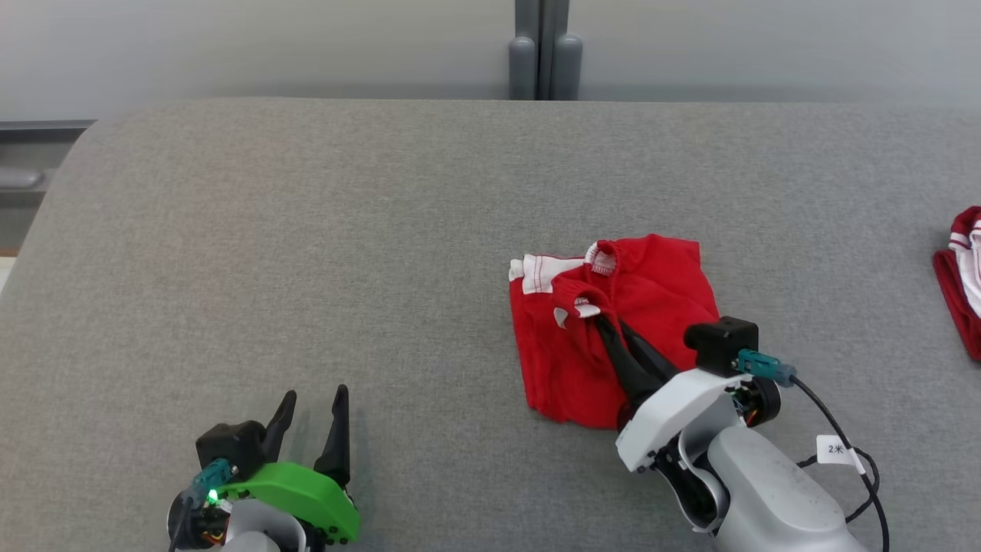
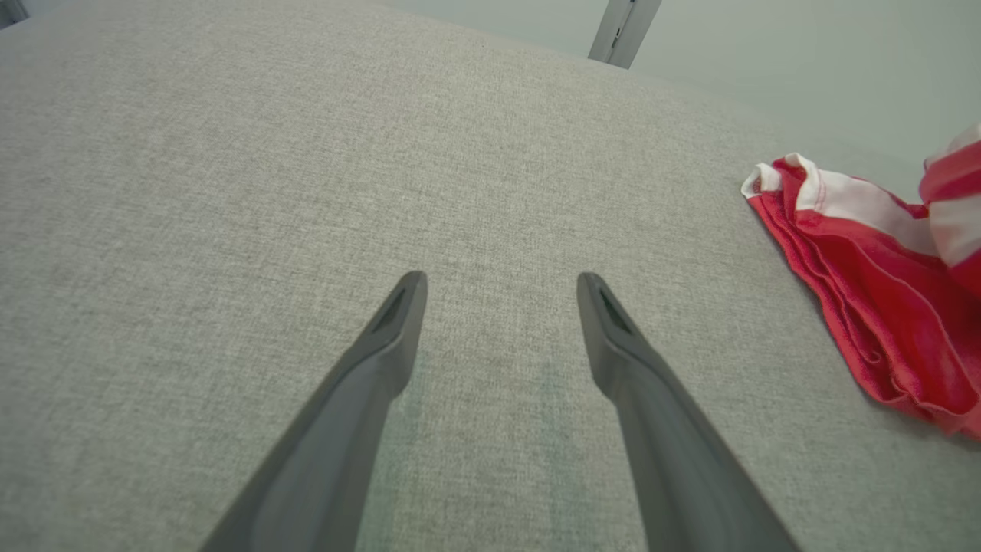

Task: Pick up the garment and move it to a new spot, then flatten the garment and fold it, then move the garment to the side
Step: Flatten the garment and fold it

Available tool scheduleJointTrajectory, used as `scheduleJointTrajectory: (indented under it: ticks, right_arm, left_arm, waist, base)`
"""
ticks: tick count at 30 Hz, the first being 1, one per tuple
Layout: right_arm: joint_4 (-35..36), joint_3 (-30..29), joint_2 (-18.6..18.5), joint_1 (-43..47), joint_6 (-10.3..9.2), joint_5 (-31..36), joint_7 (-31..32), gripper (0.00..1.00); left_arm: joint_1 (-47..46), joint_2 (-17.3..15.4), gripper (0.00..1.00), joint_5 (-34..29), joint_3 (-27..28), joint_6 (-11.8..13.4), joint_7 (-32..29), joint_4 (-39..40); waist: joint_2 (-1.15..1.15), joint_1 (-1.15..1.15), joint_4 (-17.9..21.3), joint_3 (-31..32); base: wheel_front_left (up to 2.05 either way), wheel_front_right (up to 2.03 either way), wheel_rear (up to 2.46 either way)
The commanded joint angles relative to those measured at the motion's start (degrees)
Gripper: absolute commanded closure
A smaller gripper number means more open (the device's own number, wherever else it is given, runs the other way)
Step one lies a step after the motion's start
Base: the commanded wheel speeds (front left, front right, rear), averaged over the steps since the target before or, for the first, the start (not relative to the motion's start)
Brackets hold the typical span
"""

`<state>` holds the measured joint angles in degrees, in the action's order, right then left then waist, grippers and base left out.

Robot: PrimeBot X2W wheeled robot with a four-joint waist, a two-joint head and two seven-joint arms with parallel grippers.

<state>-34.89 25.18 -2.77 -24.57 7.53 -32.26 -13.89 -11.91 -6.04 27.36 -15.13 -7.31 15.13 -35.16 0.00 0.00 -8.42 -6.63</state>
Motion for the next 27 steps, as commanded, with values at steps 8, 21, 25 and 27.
scheduleJointTrajectory:
  ticks: [8, 21, 25, 27]
  right_arm:
    - [-5.5, 1.1, -0.3, -4.2, -0.09, -2.8, -1.3, 0.91]
    - [5.2, -13.5, -0.3, 3.0, -0.10, 11.5, -1.3, 0.00]
    - [9.1, -21.3, -0.2, 7.3, -0.09, 20.4, -1.3, 0.00]
    - [10.6, -24.2, -0.2, 9.5, -0.10, 23.0, -1.3, 0.00]
  left_arm:
    - [0.9, -0.3, 0.00, 1.2, -0.7, -0.3, 0.0, -0.8]
    - [1.8, -0.7, 0.00, -0.6, 1.8, -0.3, 0.0, 2.6]
    - [2.7, -0.5, 0.00, -2.7, 2.8, -0.3, 0.0, 4.7]
    - [3.4, -0.5, 0.00, -4.4, 3.4, -0.3, 0.0, 5.9]
  waist:
    - [0.00, 0.00, -3.3, -0.1]
    - [0.00, 0.00, 2.5, 1.0]
    - [0.00, 0.00, 4.7, 1.8]
    - [0.00, 0.00, 5.5, 2.3]
  base:
    - [0.00, 0.00, 0.00]
    - [0.00, 0.00, 0.00]
    - [0.00, 0.00, 0.00]
    - [0.00, 0.00, 0.00]
